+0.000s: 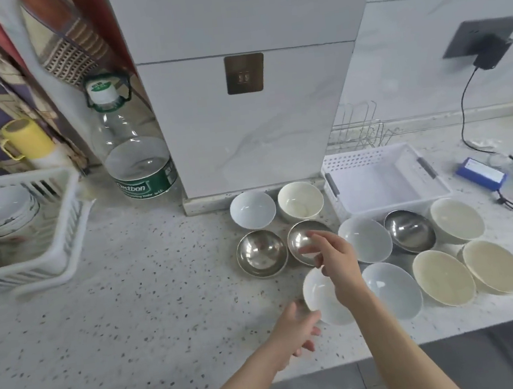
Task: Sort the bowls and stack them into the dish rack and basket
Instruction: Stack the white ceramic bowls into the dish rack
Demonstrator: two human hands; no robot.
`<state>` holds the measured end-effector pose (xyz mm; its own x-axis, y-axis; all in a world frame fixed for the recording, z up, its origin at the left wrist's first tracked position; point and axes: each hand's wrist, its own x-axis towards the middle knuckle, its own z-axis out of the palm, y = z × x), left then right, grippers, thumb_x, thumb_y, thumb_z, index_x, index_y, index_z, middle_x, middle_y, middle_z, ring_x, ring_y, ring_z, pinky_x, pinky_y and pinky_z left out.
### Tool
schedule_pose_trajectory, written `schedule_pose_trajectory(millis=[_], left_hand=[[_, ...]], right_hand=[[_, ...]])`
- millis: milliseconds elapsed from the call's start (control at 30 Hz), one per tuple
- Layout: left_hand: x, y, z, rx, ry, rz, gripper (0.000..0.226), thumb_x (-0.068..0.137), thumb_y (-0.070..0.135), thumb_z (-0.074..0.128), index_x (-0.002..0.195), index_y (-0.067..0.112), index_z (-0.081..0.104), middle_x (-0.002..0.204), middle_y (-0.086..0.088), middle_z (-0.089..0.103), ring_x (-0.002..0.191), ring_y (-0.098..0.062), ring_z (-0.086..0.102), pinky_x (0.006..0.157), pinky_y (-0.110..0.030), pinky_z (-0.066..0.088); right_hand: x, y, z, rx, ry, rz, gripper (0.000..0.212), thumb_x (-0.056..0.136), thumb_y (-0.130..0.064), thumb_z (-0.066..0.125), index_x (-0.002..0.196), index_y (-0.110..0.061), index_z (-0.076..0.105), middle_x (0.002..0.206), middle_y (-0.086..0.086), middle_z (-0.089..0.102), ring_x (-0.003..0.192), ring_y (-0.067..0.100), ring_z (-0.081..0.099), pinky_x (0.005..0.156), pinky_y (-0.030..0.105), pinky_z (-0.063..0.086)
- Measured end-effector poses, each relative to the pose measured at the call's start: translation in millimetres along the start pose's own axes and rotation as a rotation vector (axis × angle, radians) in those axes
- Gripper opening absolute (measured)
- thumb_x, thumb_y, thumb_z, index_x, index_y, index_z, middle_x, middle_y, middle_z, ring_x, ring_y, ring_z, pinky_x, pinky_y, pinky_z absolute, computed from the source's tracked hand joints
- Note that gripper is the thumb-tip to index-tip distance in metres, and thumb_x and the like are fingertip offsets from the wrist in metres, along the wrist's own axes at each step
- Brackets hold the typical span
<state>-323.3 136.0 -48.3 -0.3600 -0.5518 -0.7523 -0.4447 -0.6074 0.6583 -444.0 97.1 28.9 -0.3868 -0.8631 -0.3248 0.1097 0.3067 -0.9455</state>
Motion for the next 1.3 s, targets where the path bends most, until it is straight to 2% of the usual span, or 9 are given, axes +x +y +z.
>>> schedule_pose_trajectory(millis=[133, 300, 600, 767, 867, 967, 1067, 1200, 1300], left_hand=[[4, 4, 15, -0.132, 0.003, 0.018, 0.019, 0.087, 0.025, 0.048, 0.105, 0.033, 0.053, 0.093, -0.006, 0.076, 0.042, -0.008, 0.048, 0.039, -0.019, 0.028], [1, 5, 13, -0.198, 0.085, 0.043, 0.024, 0.085, 0.008, 0.045, 0.100, 0.023, 0.056, 0.076, -0.011, 0.074, 0.037, -0.005, 0.043, 0.039, -0.018, 0.026], [-39, -35, -62, -0.258, 0.173, 0.046, 0.031, 0.082, 0.012, 0.050, 0.111, 0.014, 0.060, 0.078, -0.019, 0.076, 0.041, -0.011, 0.028, 0.040, -0.021, 0.023], [-56, -58, -111, -0.415, 0.300, 0.075, 0.031, 0.085, 0.011, 0.047, 0.113, 0.010, 0.060, 0.084, -0.024, 0.075, 0.041, -0.011, 0.029, 0.039, -0.021, 0.024], [-57, -65, -138, -0.533, 0.385, 0.110, 0.029, 0.087, 0.009, 0.047, 0.114, 0.007, 0.058, 0.086, -0.025, 0.074, 0.041, -0.011, 0.030, 0.037, -0.021, 0.024], [-60, -69, -166, -0.608, 0.447, 0.151, 0.029, 0.089, 0.009, 0.047, 0.116, 0.007, 0.057, 0.088, -0.025, 0.075, 0.041, -0.010, 0.030, 0.036, -0.021, 0.025], [-66, -71, -194, -0.641, 0.490, 0.169, 0.028, 0.091, 0.009, 0.046, 0.118, 0.008, 0.056, 0.088, -0.024, 0.075, 0.041, -0.010, 0.030, 0.036, -0.021, 0.025], [-73, -74, -224, -0.657, 0.525, 0.162, 0.028, 0.094, 0.011, 0.045, 0.119, 0.008, 0.055, 0.088, -0.023, 0.075, 0.041, -0.010, 0.030, 0.035, -0.020, 0.024], [-76, -75, -236, -0.689, 0.542, 0.146, 0.028, 0.094, 0.011, 0.045, 0.120, 0.008, 0.054, 0.088, -0.023, 0.075, 0.042, -0.011, 0.029, 0.035, -0.020, 0.023]], right_hand=[[2, 5, -27, -0.010, 0.030, 0.019, 0.018, 0.095, -0.016, 0.054, 0.098, -0.019, 0.071, 0.073, 0.004, 0.074, 0.046, 0.005, 0.044, 0.044, 0.012, 0.036], [8, 8, -30, -0.001, 0.033, 0.050, 0.017, 0.095, -0.018, 0.054, 0.097, -0.019, 0.071, 0.074, 0.001, 0.076, 0.045, 0.004, 0.043, 0.045, 0.015, 0.035], [44, 0, 12, -0.097, -0.047, 0.134, 0.016, 0.090, -0.013, 0.052, 0.083, -0.011, 0.067, 0.074, 0.000, 0.075, 0.043, 0.008, 0.045, 0.036, 0.015, 0.034], [76, 3, 46, -0.251, -0.100, 0.162, 0.017, 0.085, -0.006, 0.048, 0.069, -0.010, 0.048, 0.062, 0.008, 0.052, 0.040, 0.010, 0.049, 0.033, 0.017, 0.028], [93, 8, 67, -0.318, -0.075, 0.178, 0.006, 0.081, -0.004, 0.049, 0.076, -0.006, 0.052, 0.041, 0.001, 0.055, 0.033, 0.009, 0.048, 0.034, 0.018, 0.027], [109, 14, 82, -0.325, -0.011, 0.201, 0.013, 0.085, -0.001, 0.048, 0.095, 0.002, 0.054, 0.045, 0.007, 0.062, 0.031, 0.010, 0.055, 0.032, 0.018, 0.035], [119, 16, 96, -0.364, 0.046, 0.245, 0.013, 0.088, 0.000, 0.047, 0.101, 0.000, 0.050, 0.037, 0.002, 0.060, 0.033, 0.009, 0.059, 0.037, 0.021, 0.042], [128, 20, 108, -0.400, 0.108, 0.297, 0.015, 0.090, 0.002, 0.047, 0.102, -0.007, 0.044, 0.058, 0.010, 0.064, 0.042, 0.012, 0.061, 0.033, 0.019, 0.037], [132, 22, 112, -0.445, 0.107, 0.354, 0.015, 0.090, 0.002, 0.049, 0.104, -0.004, 0.047, 0.061, 0.012, 0.065, 0.047, 0.012, 0.058, 0.034, 0.020, 0.034]])
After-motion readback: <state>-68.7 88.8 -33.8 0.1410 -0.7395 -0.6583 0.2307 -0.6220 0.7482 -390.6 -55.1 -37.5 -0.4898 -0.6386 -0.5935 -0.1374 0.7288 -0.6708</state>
